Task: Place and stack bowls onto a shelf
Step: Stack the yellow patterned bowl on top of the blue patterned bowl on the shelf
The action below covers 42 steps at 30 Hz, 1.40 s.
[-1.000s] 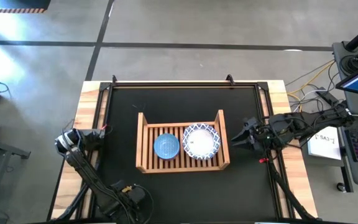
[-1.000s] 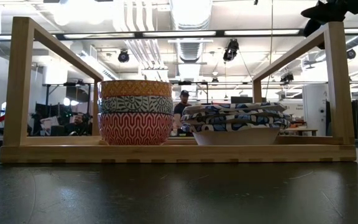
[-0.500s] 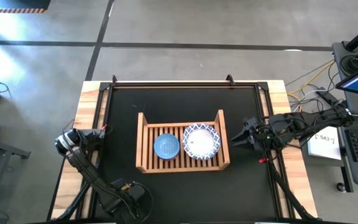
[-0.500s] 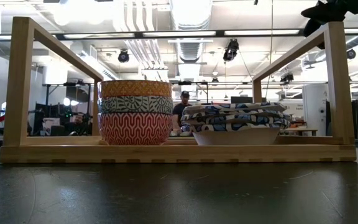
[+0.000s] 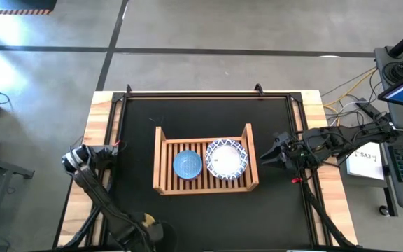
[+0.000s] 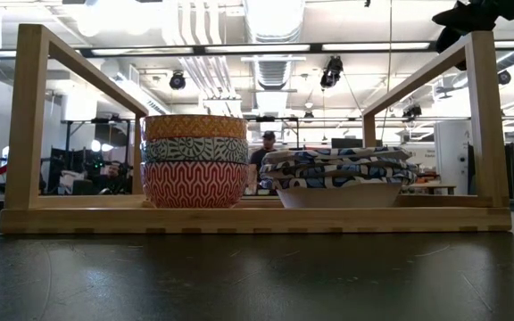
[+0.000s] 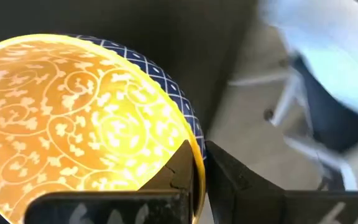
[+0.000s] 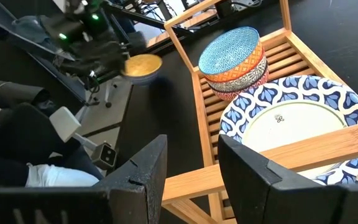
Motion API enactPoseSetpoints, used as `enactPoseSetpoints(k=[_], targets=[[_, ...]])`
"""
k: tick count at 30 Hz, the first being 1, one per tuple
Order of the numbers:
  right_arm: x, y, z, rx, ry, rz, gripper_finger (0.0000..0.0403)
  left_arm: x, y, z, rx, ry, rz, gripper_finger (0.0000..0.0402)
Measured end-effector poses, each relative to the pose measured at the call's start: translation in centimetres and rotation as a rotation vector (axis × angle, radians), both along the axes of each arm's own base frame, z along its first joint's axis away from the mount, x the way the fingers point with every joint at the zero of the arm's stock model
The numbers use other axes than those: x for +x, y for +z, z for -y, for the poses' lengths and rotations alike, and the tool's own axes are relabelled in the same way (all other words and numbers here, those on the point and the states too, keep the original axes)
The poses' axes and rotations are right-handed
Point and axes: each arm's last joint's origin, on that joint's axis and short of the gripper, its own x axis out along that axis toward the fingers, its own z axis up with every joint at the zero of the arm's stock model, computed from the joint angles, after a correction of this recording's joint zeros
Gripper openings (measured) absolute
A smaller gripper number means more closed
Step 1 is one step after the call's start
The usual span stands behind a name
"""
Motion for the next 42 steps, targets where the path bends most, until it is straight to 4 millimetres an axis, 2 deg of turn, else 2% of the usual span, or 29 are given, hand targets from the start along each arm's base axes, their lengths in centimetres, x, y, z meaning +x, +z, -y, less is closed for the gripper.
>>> enactPoseSetpoints(k=[4,9,13,16,21,28,33,42], targets=[[0.0,0.0,0.0,0.0,0.0,-0.001,0.0132,1.1,2.8,1.1,-0.069,-0.19,0.176,0.0006],[0.0,0.0,0.0,0.0,0.0,-0.001,0.0132,2.1,5.2,1.3,-0.002,-0.342,0.38,0.0006],[0.0,0.0,0.0,0.0,0.0,0.0,0.0132,3.5,6.5,0.6,0.088,-0.507,0.526,0.0006],[0.0,0.0,0.0,0.0,0.0,-0.001,0.0132,4.6,7.0,-0.5,0.164,-0.595,0.571,0.0006],[0.0,0.0,0.0,0.0,0.0,-0.001,0.0132,6.5,6.8,-3.3,0.304,-0.717,0.546,0.0006],[0.0,0.0,0.0,0.0,0.0,0.0,0.0132,8.9,6.8,-8.5,0.57,-0.847,0.449,0.0006],[0.0,0.0,0.0,0.0,0.0,0.0,0.0132,10.0,6.8,-11.8,0.613,-0.875,0.352,0.0006],[0.0,0.0,0.0,0.0,0.0,-0.001,0.0132,11.1,6.9,-17.4,0.632,-0.777,0.25,0.0006]])
